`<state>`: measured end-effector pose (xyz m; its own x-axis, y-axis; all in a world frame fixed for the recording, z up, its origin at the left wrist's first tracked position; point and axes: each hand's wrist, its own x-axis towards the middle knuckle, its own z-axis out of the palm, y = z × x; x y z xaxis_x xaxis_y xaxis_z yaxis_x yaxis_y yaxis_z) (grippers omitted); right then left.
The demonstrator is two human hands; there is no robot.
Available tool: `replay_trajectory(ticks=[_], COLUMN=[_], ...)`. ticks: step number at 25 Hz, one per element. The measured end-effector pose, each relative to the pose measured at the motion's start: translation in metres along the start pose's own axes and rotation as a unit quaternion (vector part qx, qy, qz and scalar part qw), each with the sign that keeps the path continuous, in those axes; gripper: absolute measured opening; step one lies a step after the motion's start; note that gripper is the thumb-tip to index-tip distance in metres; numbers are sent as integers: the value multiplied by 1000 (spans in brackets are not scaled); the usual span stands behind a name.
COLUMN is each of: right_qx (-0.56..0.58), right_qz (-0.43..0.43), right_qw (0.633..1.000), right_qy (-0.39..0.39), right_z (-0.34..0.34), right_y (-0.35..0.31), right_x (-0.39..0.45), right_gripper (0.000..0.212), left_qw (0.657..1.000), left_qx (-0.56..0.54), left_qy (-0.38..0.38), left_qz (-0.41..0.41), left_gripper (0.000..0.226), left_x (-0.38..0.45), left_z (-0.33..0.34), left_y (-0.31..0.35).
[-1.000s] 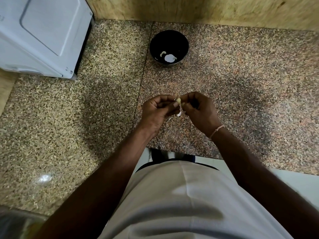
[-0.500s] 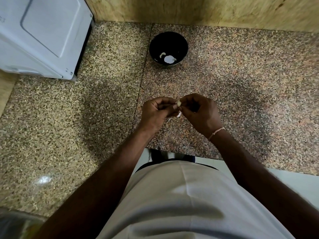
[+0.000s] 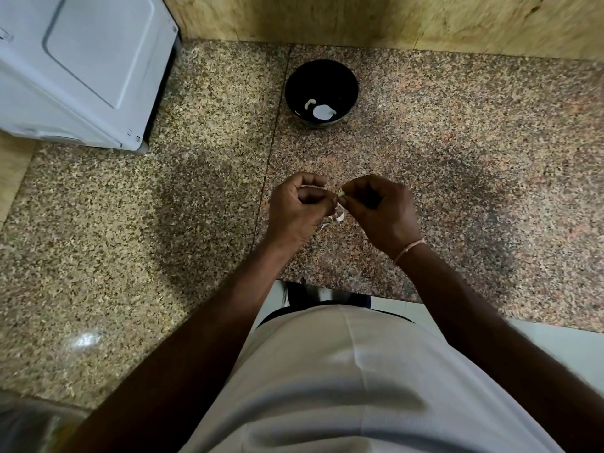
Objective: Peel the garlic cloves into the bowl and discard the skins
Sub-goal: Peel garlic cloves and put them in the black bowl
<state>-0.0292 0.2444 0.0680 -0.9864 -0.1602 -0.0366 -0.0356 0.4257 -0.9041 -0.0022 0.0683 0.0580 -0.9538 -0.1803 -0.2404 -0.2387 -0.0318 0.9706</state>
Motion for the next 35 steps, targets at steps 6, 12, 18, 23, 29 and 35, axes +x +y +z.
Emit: replay_trajectory(ticks=[6,12,18,23,29,35], right_qx=[196,322,329,270,175,116], right_qz=[100,145,139,107,63,39], right_qw=[975,935,933,956,982,991], right_qy=[-21,-37,-46,-38,-38,-45], right_z=[6,7,9,7,6,4], right_y=[5,8,8,7,5,5], right_x=[1,-2,-1,2,5,7], right_gripper=[21,19,19,18,18,17], left_qw=[995,984,991,993,988,985], left_qx=[79,138,95,82,114,136], left_qy=[26,42,37,31,27,27], left_qz=[49,102,83,78,96,103], left_gripper=[43,42,47,50,48,47], left_x=[-2,-2,-3,-2,-3,-3], left_z=[3,6,8,5,3,5], left_y=[5,6,7,13,22,25])
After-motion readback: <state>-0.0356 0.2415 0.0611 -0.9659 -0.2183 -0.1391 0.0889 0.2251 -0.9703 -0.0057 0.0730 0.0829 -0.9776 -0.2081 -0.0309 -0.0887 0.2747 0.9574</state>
